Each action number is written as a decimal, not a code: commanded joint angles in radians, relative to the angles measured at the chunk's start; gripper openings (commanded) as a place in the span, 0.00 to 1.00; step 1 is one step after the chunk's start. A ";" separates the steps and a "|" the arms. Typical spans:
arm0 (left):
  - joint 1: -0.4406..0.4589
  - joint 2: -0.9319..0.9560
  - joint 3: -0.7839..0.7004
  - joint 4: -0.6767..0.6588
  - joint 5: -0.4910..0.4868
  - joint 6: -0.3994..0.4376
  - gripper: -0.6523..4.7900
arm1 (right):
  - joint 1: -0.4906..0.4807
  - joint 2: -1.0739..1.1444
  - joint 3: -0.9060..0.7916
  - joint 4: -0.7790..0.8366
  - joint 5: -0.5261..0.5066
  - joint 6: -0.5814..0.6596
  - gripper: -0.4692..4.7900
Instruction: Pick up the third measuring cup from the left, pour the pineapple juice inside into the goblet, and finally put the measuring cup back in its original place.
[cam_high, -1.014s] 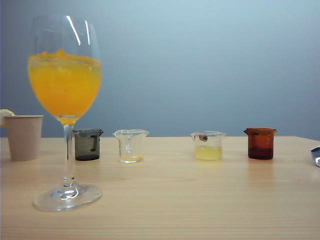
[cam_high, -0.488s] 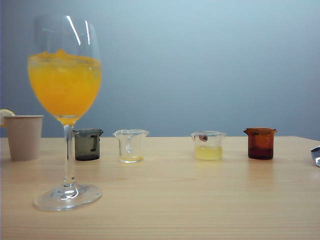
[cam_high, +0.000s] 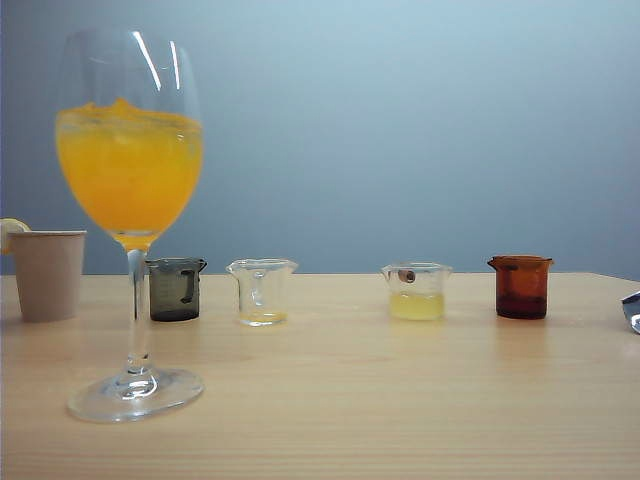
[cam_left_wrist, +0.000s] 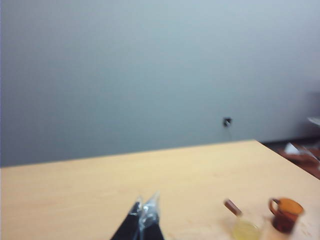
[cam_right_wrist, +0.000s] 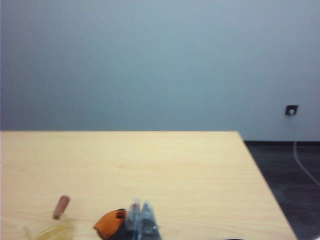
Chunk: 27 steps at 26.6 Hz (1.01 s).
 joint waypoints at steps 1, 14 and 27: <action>-0.010 0.049 0.074 -0.118 0.026 -0.002 0.11 | 0.039 0.047 0.021 0.048 0.000 0.005 0.08; -0.186 0.200 0.223 -0.227 0.039 -0.002 0.11 | 0.361 0.400 0.025 0.267 0.130 0.012 0.08; -0.209 0.247 0.227 -0.219 0.034 -0.003 0.11 | 0.379 0.748 0.011 0.466 0.115 0.072 0.08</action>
